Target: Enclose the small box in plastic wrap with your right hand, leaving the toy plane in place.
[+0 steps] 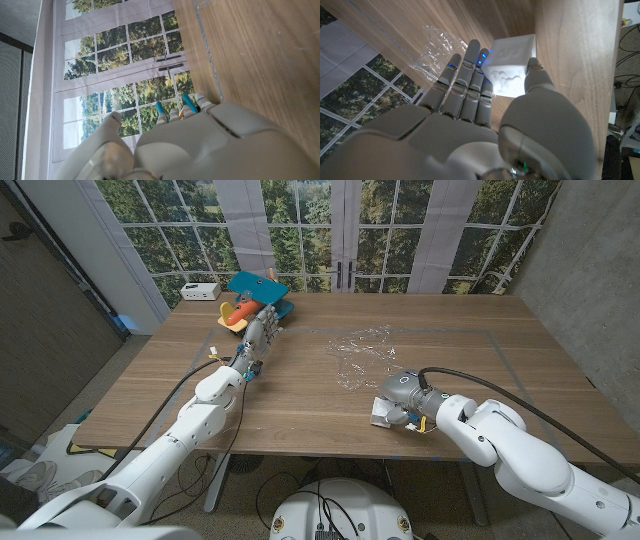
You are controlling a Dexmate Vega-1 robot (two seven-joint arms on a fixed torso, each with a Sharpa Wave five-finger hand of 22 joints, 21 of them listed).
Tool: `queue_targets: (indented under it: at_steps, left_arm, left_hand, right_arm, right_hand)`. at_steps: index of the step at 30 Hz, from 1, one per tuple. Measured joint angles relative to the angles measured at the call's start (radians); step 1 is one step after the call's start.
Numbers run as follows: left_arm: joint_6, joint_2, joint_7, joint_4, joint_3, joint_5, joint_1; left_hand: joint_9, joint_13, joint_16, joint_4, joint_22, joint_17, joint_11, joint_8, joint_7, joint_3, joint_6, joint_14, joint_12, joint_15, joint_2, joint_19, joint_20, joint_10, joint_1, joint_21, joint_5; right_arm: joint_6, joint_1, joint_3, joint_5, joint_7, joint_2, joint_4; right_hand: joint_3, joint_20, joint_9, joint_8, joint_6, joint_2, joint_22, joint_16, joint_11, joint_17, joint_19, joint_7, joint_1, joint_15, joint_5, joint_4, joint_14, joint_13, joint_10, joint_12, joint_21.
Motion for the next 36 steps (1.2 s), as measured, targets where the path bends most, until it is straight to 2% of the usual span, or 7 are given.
queue_targets:
  at_steps: [2,3,6,14,27,32,36]
  left_arm:
    - [0.000,0.000,0.000,0.000,0.000,0.000,0.000]
    - [0.000,0.000,-0.002,0.000,0.000,-0.001,0.000]
    - [0.001,0.001,-0.002,0.000,0.000,-0.001,0.000]
    - [0.001,0.002,-0.002,-0.003,-0.001,-0.001,-0.001]
    - [0.001,0.004,-0.003,-0.009,-0.005,-0.003,0.001]
    - [0.000,0.006,-0.004,-0.013,-0.006,-0.006,0.006]
    - [0.000,0.007,-0.004,-0.017,-0.008,-0.006,0.010]
  left_hand:
    - [0.000,0.000,0.000,0.000,0.000,0.000,0.000,0.000,0.000,0.000,0.000,0.000,0.000,0.000,0.000,0.000,0.000,0.000,0.000,0.000,0.000]
    - [0.000,0.000,0.000,0.000,0.000,0.000,0.000,0.000,0.000,0.000,0.000,0.000,0.000,0.000,0.000,0.000,0.000,0.000,0.000,0.000,0.000]
    - [0.000,0.000,0.000,0.000,0.000,0.000,0.000,0.000,0.000,0.000,0.000,0.000,0.000,0.000,0.000,0.000,0.000,0.000,0.000,0.000,0.000]
    - [0.000,0.000,0.000,-0.004,0.000,0.000,0.000,0.000,0.000,-0.004,0.000,0.000,0.000,0.000,0.000,0.000,0.000,0.000,0.000,0.000,0.000]
    - [0.000,0.000,0.000,-0.004,0.000,0.000,0.000,0.000,0.000,-0.004,0.000,0.006,0.000,0.006,0.000,0.000,0.000,0.000,0.000,0.000,0.000]
    - [0.000,0.000,0.000,-0.004,0.000,0.000,0.000,0.000,0.000,-0.004,0.000,0.006,0.000,0.006,0.000,0.000,0.000,0.000,0.000,-0.007,0.000]
    - [0.000,0.000,0.000,-0.004,0.000,0.000,0.000,0.000,0.000,-0.004,0.000,0.006,0.000,0.006,0.000,0.000,0.000,0.000,0.000,-0.007,0.000]
  right_arm:
    - [-0.007,0.000,0.000,0.012,-0.022,0.000,0.000]
    - [-0.012,-0.021,0.026,0.022,-0.038,0.017,-0.001]
    - [-0.021,-0.032,0.041,0.042,-0.067,0.024,-0.001]
    - [-0.039,-0.039,0.061,0.100,-0.144,0.039,-0.001]
    - [-0.045,0.008,0.070,0.168,-0.206,0.051,0.018]
    - [-0.038,0.052,0.060,0.190,-0.222,0.053,0.037]
    - [-0.032,0.056,0.059,0.204,-0.234,0.053,0.039]
  right_hand:
    - [0.000,0.000,0.000,0.000,0.000,0.000,0.000,-0.001,0.000,0.000,0.000,0.000,0.000,0.001,0.000,0.000,0.002,0.000,0.000,0.000,0.003]
    - [0.000,0.000,0.000,0.000,0.000,-0.005,0.000,-0.001,0.000,0.000,0.000,0.000,0.005,0.001,0.000,0.000,0.002,0.000,0.000,0.000,0.004]
    - [0.000,0.000,0.000,0.007,0.000,-0.005,0.000,-0.001,0.000,0.000,0.000,0.000,0.005,0.001,-0.008,0.000,0.002,0.000,0.000,0.004,0.004]
    - [0.000,0.000,0.000,0.007,0.000,-0.007,0.000,-0.001,0.000,0.004,0.000,0.000,0.007,0.001,-0.015,0.000,0.005,0.000,0.000,0.007,0.008]
    - [0.000,0.000,0.005,0.007,0.011,-0.011,0.000,-0.016,0.000,0.009,0.000,0.000,0.011,0.001,-0.022,0.000,0.005,0.000,-0.001,0.014,0.011]
    - [0.000,0.000,0.005,0.011,0.011,-0.012,0.000,-0.016,0.000,0.009,0.000,0.000,0.012,0.001,-0.022,0.000,0.006,0.000,-0.001,0.014,0.011]
    - [0.000,0.000,0.005,0.011,0.011,-0.012,0.000,-0.016,0.000,0.012,0.000,0.000,0.012,0.001,-0.022,0.000,0.006,0.001,-0.001,0.014,0.011]
